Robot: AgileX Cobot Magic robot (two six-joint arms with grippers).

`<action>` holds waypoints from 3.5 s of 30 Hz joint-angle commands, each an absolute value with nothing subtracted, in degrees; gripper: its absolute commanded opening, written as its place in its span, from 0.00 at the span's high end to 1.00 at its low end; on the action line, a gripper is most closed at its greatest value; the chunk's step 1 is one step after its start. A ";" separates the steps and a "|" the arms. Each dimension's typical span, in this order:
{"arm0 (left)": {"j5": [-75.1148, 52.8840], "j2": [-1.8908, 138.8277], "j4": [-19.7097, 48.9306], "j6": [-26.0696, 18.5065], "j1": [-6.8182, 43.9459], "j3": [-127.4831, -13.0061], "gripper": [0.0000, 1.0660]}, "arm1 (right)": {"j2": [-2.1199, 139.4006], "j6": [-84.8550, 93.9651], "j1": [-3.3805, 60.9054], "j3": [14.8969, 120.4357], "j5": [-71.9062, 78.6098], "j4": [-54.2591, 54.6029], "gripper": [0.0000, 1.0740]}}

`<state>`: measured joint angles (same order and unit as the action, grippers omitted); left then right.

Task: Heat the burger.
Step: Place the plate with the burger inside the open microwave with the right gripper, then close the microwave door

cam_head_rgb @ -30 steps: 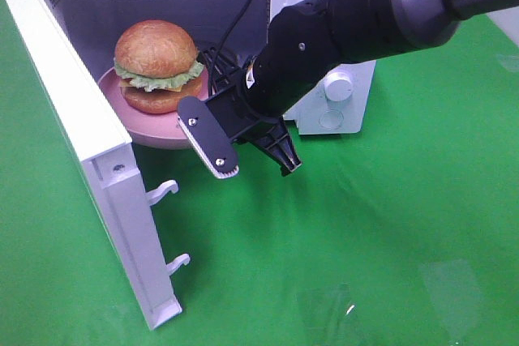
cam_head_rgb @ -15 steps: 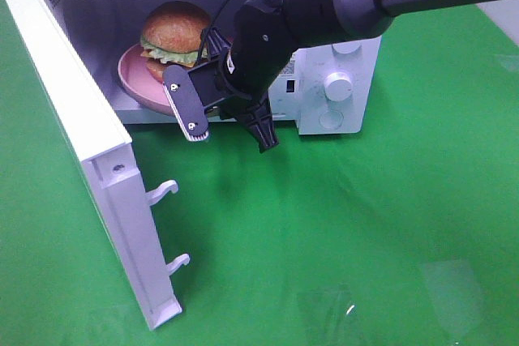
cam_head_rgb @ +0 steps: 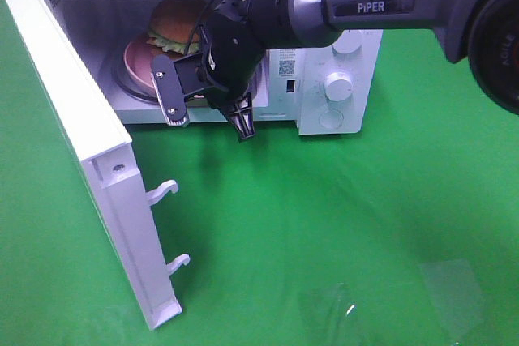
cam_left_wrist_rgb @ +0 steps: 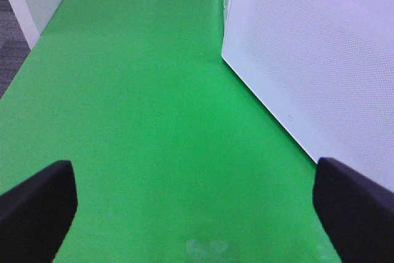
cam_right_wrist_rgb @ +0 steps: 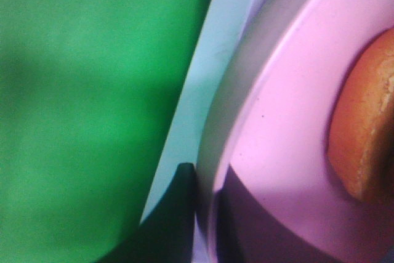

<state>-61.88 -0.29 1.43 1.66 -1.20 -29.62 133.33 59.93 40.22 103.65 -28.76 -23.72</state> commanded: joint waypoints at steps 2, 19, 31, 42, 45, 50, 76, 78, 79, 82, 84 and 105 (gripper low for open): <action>-61.08 -1.20 1.03 1.66 -1.26 -29.56 0.08 | 134.19 58.44 40.16 106.91 -26.59 -25.32 0.99; -61.08 -1.20 -1.83 1.66 -1.26 -29.56 0.08 | 133.67 55.46 40.16 107.14 -28.13 -24.58 0.71; -61.08 -1.20 -1.83 1.66 -1.26 -29.56 0.08 | 129.43 55.46 40.16 100.44 -27.10 -23.09 0.59; -61.08 -1.20 -1.83 1.66 -1.26 -29.56 0.08 | 121.52 55.69 40.16 88.12 -20.91 -20.40 0.50; -61.08 -1.20 -1.83 1.66 -1.26 -29.56 0.08 | 118.60 55.69 40.16 83.94 -20.28 -20.34 0.46; -61.08 -1.20 -1.83 1.66 -1.26 -29.56 0.08 | 114.99 55.58 40.16 78.67 -19.31 -20.05 0.43; -61.08 -1.20 -1.83 1.66 -1.26 -29.56 0.08 | 82.68 12.20 35.29 51.17 -22.52 -9.63 0.37; -61.08 -1.20 -1.83 1.66 -1.26 -29.56 0.08 | 80.21 8.48 34.43 49.96 -23.49 -9.11 0.32; -61.08 -1.20 -1.83 1.66 -1.26 -29.56 0.08 | 80.21 8.48 34.43 49.96 -23.49 -9.11 0.32; -61.08 -1.20 -1.83 1.66 -1.26 -29.56 0.08 | 74.60 2.81 32.43 47.56 -25.90 -7.68 0.23; -61.08 -1.20 -1.83 1.66 -1.26 -29.56 0.08 | 73.11 1.83 31.80 46.93 -26.93 -7.45 0.21; -61.08 -1.20 -1.83 1.66 -1.26 -29.56 0.08 | 46.29 -3.09 28.07 39.19 -53.57 -5.61 0.30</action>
<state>-61.88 -0.29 -1.66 1.66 -1.20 -29.62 49.85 -2.01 28.25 40.68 -52.54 -5.96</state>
